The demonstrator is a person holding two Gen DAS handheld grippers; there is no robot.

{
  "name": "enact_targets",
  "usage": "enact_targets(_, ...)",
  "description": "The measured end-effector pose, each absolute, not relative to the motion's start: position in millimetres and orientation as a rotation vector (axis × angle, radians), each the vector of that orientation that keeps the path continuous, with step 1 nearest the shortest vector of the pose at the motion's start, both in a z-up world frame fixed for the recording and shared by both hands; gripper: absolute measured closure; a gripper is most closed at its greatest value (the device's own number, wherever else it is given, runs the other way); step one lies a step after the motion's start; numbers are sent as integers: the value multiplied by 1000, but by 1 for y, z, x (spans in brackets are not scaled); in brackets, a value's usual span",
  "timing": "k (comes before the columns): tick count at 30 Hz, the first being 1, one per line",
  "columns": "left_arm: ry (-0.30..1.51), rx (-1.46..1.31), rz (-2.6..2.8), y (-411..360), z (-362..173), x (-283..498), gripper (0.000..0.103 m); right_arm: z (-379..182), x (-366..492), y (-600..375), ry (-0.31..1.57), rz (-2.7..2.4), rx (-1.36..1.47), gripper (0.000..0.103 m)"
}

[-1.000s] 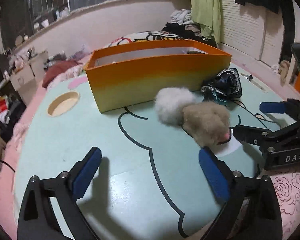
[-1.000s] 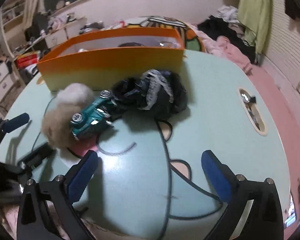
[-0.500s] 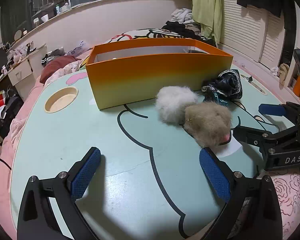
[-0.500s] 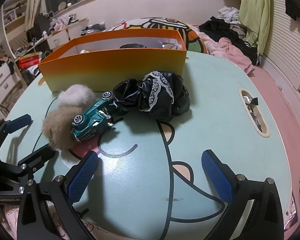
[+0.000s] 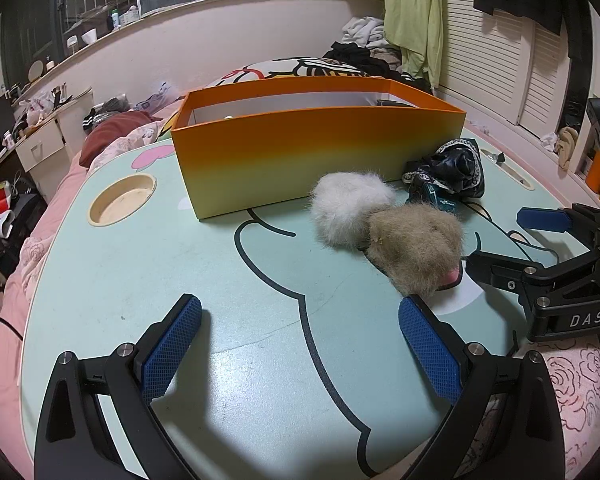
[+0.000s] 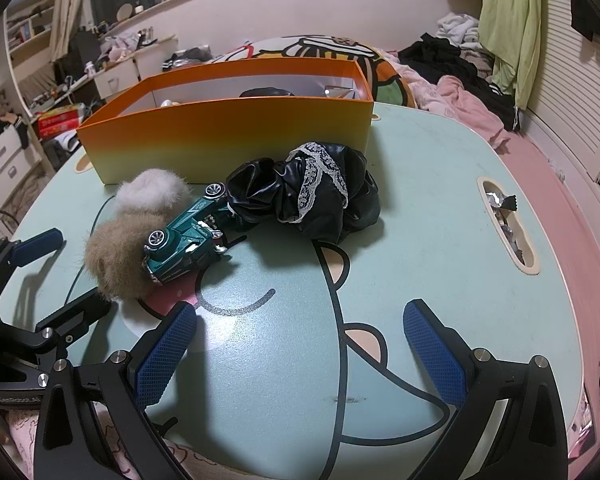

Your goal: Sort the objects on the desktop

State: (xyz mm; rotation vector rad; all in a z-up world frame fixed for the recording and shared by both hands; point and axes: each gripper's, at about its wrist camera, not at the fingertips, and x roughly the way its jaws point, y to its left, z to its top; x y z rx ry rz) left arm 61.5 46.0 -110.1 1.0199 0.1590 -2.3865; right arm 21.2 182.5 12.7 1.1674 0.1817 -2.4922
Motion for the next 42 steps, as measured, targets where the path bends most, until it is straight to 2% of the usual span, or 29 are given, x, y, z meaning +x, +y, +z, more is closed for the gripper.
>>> enact_targets(28, 166, 1018, -2389, 47, -107, 63, 4, 12, 23, 184, 180, -2492, 1166, 0)
enact_targets(30, 186, 1002, -2416, 45, -103, 66, 8, 12, 23, 184, 181, -2492, 1166, 0)
enact_targets(33, 220, 980, -2437, 39, -92, 67, 28, 11, 23, 184, 181, -2492, 1167, 0)
enact_targets(38, 291, 912, -2477, 26, -70, 57, 30, 12, 24, 185, 181, -2492, 1166, 0)
enact_targets(42, 253, 967, -2511, 28, -66, 26, 30, 12, 24, 185, 178, -2493, 1163, 0)
